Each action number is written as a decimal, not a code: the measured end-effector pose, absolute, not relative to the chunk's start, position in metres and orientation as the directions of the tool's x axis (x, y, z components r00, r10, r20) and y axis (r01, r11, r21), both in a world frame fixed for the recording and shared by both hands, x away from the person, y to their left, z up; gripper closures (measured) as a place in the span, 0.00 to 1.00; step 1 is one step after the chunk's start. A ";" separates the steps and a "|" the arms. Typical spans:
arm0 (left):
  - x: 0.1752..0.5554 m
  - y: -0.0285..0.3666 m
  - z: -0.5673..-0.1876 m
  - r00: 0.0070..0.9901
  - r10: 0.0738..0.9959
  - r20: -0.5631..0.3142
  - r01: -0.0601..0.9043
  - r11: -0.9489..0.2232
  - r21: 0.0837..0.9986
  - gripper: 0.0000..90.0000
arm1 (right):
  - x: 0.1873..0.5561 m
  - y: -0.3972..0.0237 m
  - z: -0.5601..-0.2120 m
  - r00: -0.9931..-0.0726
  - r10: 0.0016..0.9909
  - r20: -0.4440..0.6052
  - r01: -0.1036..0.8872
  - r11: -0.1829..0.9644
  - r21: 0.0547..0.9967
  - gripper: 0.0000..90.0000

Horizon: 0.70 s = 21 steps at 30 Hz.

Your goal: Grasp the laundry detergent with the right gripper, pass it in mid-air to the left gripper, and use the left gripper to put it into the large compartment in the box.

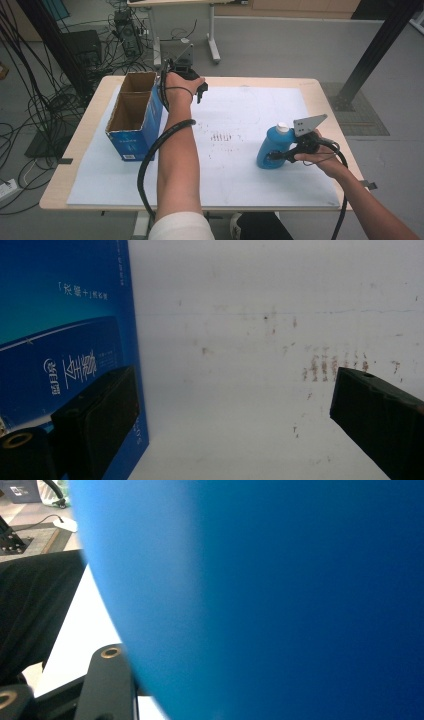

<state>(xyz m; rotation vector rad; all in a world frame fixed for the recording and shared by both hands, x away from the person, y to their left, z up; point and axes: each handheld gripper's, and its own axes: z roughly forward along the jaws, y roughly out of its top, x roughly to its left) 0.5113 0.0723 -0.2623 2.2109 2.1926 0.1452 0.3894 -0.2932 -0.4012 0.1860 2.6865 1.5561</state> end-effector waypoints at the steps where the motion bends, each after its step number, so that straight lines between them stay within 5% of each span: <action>1: 0.511 0.072 -0.262 0.006 0.999 0.049 0.997 -0.010 0.083 0.07 | 0.389 -0.293 -0.401 -0.992 0.119 0.033 0.088 0.492 0.866 0.43; 21: 0.511 0.071 -0.260 0.011 0.998 0.059 0.996 -0.016 0.084 0.07 | 0.389 -0.293 -0.401 -0.992 0.120 0.025 0.081 0.494 0.866 0.44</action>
